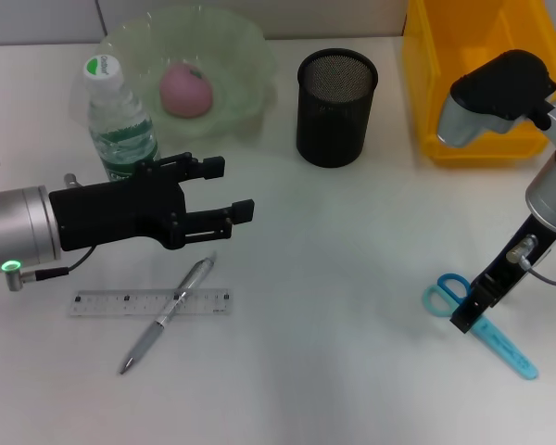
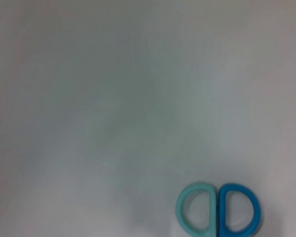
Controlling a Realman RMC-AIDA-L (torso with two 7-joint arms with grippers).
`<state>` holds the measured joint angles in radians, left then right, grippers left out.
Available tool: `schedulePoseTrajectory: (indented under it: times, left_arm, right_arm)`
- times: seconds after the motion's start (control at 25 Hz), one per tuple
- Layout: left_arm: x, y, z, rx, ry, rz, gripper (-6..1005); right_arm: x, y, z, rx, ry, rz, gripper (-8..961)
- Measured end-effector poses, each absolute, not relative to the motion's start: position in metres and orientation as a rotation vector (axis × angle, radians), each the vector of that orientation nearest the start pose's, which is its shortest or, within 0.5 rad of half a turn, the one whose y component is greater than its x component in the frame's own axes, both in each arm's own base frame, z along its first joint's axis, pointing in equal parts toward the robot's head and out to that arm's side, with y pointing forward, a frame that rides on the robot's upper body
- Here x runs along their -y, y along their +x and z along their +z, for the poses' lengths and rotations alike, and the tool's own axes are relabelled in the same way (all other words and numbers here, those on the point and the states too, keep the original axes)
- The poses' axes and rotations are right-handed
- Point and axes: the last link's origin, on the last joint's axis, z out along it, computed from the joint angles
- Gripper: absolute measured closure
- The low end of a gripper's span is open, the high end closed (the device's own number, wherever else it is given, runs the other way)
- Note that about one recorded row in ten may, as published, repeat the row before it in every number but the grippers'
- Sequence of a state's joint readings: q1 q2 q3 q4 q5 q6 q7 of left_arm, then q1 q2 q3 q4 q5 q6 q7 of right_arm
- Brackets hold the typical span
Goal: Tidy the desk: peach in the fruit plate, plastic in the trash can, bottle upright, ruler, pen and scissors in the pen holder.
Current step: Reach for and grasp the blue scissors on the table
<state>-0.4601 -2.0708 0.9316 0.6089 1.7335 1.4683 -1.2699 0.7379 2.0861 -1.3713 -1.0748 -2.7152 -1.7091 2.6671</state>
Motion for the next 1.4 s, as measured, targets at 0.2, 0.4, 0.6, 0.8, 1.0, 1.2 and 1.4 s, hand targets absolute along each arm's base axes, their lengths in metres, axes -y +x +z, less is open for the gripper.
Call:
schedulePoseTrajectory:
  times: [0.2,0.4,0.6,0.8,1.0,1.2,1.4]
  left_arm:
    - [-0.3230,-0.2595,-0.0194,0.537,-2.691,-0.772,214]
    - [-0.3245,-0.2579,-0.0199,0.532,-2.692,-0.772,214]
    - [-0.3260,-0.2577,-0.0201,0.532,-2.686,-0.766,214]
    - [-0.3268,-0.2576,-0.0198,0.532,-2.683,-0.766,214]
    - [-0.3275,-0.2582,-0.0195,0.533,-2.677,-0.762,214]
    - [-0.3277,-0.2587,-0.0200,0.534,-2.677,-0.755,214]
    - [-0.3278,-0.2589,-0.0199,0.534,-2.675,-0.755,214]
  right_arm:
    - [-0.3435,0.2061,-0.0207,-1.211,-2.529,-0.885,222]
    - [-0.3436,0.2064,-0.0221,-1.204,-2.530,-0.888,222]
    - [-0.3443,0.2046,-0.0225,-1.197,-2.534,-0.888,221]
    - [-0.3458,0.2031,-0.0235,-1.183,-2.531,-0.884,222]
    - [-0.3457,0.2018,-0.0250,-1.169,-2.533,-0.896,223]
    - [-0.3442,0.2009,-0.0273,-1.152,-2.540,-0.917,223]
    - [-0.3429,0.2009,-0.0276,-1.153,-2.543,-0.927,224]
